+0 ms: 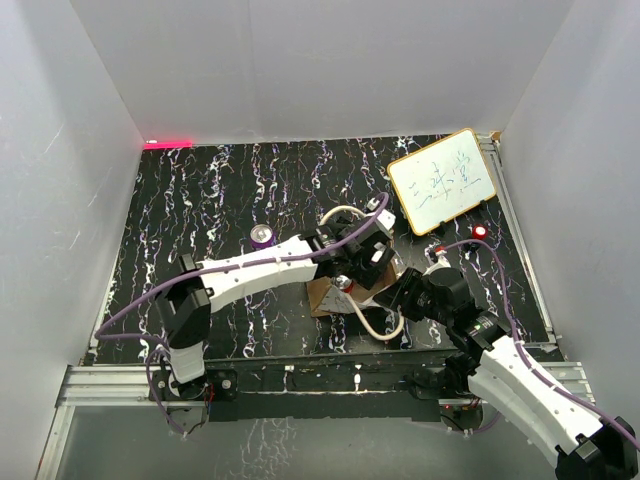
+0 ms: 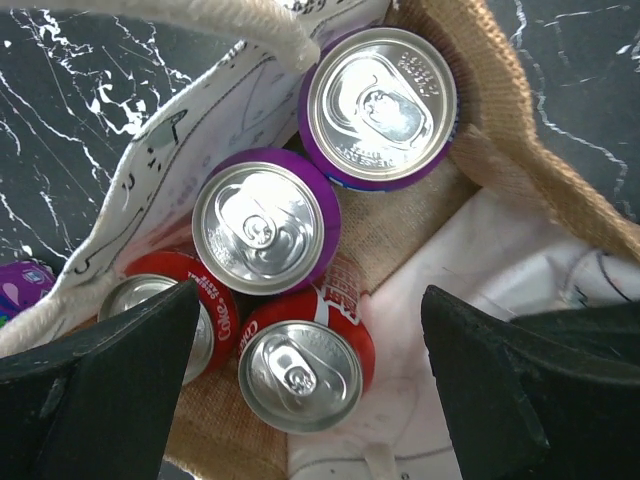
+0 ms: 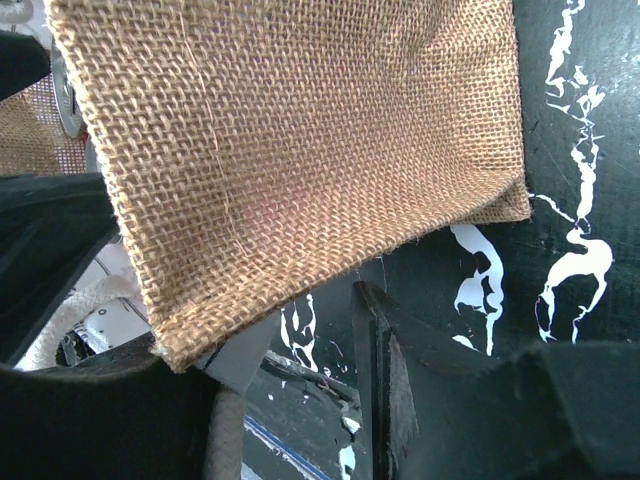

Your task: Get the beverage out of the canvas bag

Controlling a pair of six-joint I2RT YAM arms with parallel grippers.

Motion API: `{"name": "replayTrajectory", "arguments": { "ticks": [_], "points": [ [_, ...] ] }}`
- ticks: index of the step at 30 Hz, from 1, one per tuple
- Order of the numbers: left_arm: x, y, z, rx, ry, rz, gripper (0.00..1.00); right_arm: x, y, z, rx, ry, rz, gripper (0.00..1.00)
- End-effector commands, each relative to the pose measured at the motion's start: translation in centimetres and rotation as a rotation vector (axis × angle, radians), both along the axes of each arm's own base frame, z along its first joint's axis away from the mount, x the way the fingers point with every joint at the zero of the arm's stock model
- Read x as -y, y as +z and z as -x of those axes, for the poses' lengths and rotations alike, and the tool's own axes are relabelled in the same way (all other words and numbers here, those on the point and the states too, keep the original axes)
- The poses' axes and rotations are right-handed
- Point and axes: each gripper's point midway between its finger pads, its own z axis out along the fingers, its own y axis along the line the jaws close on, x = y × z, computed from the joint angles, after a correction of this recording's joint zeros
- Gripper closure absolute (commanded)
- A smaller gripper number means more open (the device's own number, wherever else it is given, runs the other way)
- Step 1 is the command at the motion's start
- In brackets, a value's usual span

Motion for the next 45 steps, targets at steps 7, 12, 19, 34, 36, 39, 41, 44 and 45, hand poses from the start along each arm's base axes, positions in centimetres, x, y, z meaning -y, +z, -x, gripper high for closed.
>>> {"name": "replayTrajectory", "arguments": {
  "ticks": [7,12,19,34,36,39,41,44,45],
  "points": [
    [0.2,-0.5,-1.9,0.063,-0.062,-0.140,0.08,0.7,-1.7,0.8,-0.044,0.020,0.068,0.52],
    [0.2,-1.6,-2.8,0.063,-0.061,-0.192,0.08,0.7,-1.7,0.8,-0.045,0.021,0.072,0.52],
    [-0.3,-2.9,-3.4,0.047,-0.050,-0.228,0.07,0.8,-1.8,0.8,-0.043,0.022,0.076,0.52],
    [-1.1,-5.7,-3.8,-0.029,-0.042,-0.191,0.04,0.7,-1.6,0.7,-0.041,0.028,0.082,0.52],
    [-1.1,-6.2,-3.8,-0.045,-0.048,-0.191,0.04,0.7,-1.5,0.7,-0.041,0.028,0.082,0.52],
    [-1.2,-7.1,-3.9,-0.061,-0.048,-0.204,0.06,0.7,-1.4,0.6,-0.038,0.028,0.083,0.52],
    [-1.3,-7.5,-3.9,-0.068,-0.050,-0.210,0.07,0.7,-1.3,0.6,-0.037,0.029,0.082,0.52],
    [-1.2,-7.6,-3.9,-0.072,-0.051,-0.217,0.14,0.7,-1.2,0.5,-0.032,0.029,0.083,0.52],
    [-1.2,-7.4,-4.0,-0.070,-0.053,-0.216,0.18,0.7,-1.2,0.5,-0.032,0.029,0.083,0.52]
  ]
}}
